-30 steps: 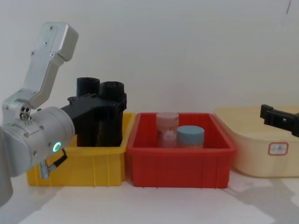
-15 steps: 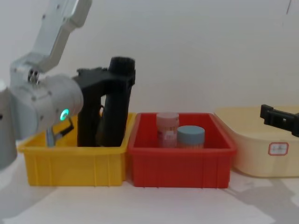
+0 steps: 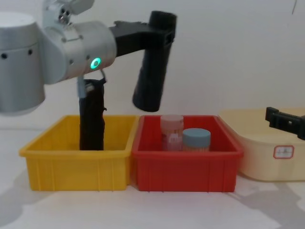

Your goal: Pick up the garbage bag with the one hand and transfer it to the other hand.

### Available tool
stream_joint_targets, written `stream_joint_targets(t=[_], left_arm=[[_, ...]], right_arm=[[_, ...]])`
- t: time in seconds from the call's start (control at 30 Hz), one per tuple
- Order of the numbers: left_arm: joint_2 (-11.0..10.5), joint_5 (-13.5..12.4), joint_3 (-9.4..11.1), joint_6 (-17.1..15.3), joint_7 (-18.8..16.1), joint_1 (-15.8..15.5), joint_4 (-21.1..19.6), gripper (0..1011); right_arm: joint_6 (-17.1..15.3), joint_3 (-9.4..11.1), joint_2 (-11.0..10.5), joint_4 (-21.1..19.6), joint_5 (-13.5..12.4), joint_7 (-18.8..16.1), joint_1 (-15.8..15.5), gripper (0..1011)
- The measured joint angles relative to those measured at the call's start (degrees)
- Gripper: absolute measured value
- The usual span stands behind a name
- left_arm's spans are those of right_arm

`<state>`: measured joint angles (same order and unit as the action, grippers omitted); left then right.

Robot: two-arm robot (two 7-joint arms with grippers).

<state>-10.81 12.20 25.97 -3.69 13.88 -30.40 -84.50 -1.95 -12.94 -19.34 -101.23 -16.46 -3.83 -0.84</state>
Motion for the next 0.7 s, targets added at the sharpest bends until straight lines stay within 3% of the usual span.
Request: stream_joint_targets(t=[0.37,0.7], left_arm=[[3.31,0.34,3.31,0.10,6.23,-6.13,5.33,371],[7.47,2.94,5.88,1.60,12.31,-10.59,13.01,371]], right_arm=[[0.00,0.00,0.00,0.00,0.00,0.00,0.00,1000],[0.00,0.00,0.00,0.00,0.00,0.00,0.00,1000]])
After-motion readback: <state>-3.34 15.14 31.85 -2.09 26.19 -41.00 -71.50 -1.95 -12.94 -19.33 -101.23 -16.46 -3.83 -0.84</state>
